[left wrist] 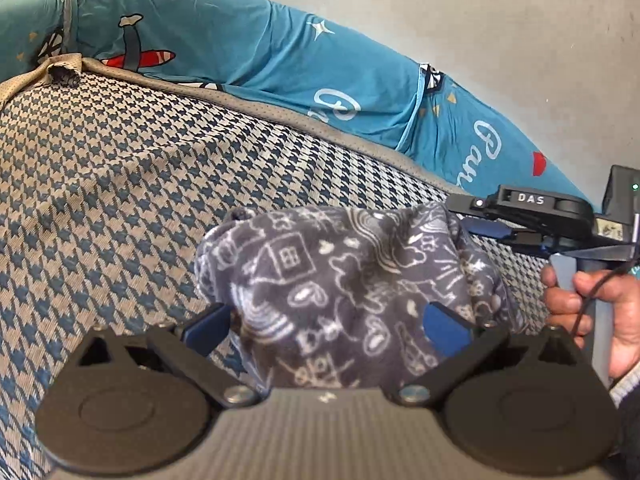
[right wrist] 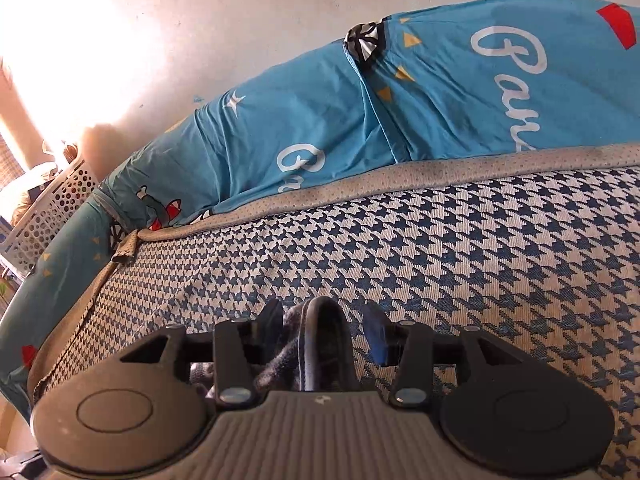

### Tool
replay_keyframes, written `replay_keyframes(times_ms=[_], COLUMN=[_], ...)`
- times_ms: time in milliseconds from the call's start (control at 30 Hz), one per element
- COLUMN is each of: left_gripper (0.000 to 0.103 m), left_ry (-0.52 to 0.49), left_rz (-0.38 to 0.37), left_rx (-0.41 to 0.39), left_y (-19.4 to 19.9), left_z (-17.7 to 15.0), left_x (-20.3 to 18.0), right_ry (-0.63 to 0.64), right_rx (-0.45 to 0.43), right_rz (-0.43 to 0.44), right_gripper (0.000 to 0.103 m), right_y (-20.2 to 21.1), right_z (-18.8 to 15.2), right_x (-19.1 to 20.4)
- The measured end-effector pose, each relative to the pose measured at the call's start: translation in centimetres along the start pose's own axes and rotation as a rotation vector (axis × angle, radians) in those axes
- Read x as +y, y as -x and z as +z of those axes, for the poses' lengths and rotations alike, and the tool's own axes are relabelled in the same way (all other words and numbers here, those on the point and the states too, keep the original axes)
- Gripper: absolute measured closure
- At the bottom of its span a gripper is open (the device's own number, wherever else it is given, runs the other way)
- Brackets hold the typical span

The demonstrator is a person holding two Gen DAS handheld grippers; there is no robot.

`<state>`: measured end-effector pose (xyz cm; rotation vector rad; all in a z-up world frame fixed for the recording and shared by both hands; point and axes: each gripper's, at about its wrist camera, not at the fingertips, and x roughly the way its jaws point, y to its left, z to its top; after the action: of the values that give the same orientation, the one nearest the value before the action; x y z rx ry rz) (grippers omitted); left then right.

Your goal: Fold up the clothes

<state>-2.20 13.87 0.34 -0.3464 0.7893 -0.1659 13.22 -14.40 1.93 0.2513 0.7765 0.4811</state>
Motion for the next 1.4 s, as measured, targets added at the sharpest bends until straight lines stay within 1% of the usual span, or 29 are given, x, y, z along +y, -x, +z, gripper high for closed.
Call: replay_keyframes(times_ms=[100,133,200,267,367,500,567,667,767,800,867,900,1000,1100,1200,1233,1267,1333,1367,1400], left_gripper=[0.0,0.0,0.0,0.0,0.0,0.0,0.0,0.0,0.0,0.0,0.0,0.0,0.0,0.0,0.0,0.0,0.0,0.0,0.0,0.0], left_ry=[-0.047,-0.046,-0.021,0.007,0.026,0.048,0.046,0.04,0.051,0.052,0.052,0.053,0.054,0.057,0.058,0.056,0.055,0.059,0.064,0.069], left_rz=[0.034,0.039,0.044,0.033,0.041,0.053,0.058,0.067,0.067,0.068,0.072,0.071,0.071,0.072,0.071,0.071,0.071,0.068,0.066,0.065], left_rx=[-0.009,-0.011,-0.01,-0.017,-0.034,-0.043,-0.044,-0.047,-0.052,-0.051,-0.052,-0.053,-0.051,-0.05,-0.049,-0.048,-0.048,-0.048,-0.049,-0.05], left_y=[-0.7,-0.9,-1.0,-0.8,-0.7,-0.7,-0.9,-1.0,-1.0,-1.1,-1.1,-1.2,-1.2,-1.4,-1.4,-1.4,-1.4,-1.4,-1.3,-1.3], left_z=[-0.3,-0.2,-0.2,-0.1,0.1,0.2,0.2,0.2,0.2,0.2,0.2,0.3,0.3,0.3,0.3,0.3,0.3,0.3,0.3,0.3], left_x=[-0.8,-0.8,-0.5,-0.3,0.0,0.3,0.1,-0.2,-0.2,-0.1,-0.1,-0.1,-0.1,-0.2,-0.2,-0.2,-0.2,-0.1,0.0,0.1], right_ry=[0.035,0.041,0.048,0.056,0.121,0.197,0.218,0.252,0.249,0.26,0.273,0.268,0.257,0.282,0.333,0.34,0.345,0.349,0.346,0.345], right_rx=[-0.001,-0.005,-0.01,-0.009,-0.002,0.035,0.059,0.078,0.092,0.086,0.072,0.076,0.111,0.127,0.111,0.106,0.103,0.087,0.077,0.059], right_rz=[-0.001,0.0,0.004,0.01,0.019,0.035,0.043,0.028,0.019,0.011,0.023,0.033,0.027,0.049,0.027,0.013,0.0,-0.017,-0.013,-0.014], right_gripper=[0.06,0.06,0.06,0.06,0.06,0.06,0.06,0.06,0.06,0.06,0.06,0.06,0.06,0.06,0.061,0.067,0.078,0.092,0.096,0.097], right_y=[1.6,2.2,3.5,4.9,7.0,9.0,9.4,9.6,9.6,9.8,10.3,10.5,10.0,9.6,9.3,9.1,8.9,8.9,9.1,9.4], right_z=[-0.6,-0.8,-1.3,-2.0,-3.4,-5.9,-7.0,-8.1,-8.4,-8.4,-8.5,-8.5,-9.0,-9.8,-10.4,-10.6,-10.7,-10.7,-10.5,-10.4], right_x=[-0.1,-0.3,-0.6,-1.0,-0.9,-0.5,-0.4,-0.5,-0.7,-0.7,-0.6,-0.7,-0.8,-0.1,0.9,1.1,1.2,1.1,1.0,1.0])
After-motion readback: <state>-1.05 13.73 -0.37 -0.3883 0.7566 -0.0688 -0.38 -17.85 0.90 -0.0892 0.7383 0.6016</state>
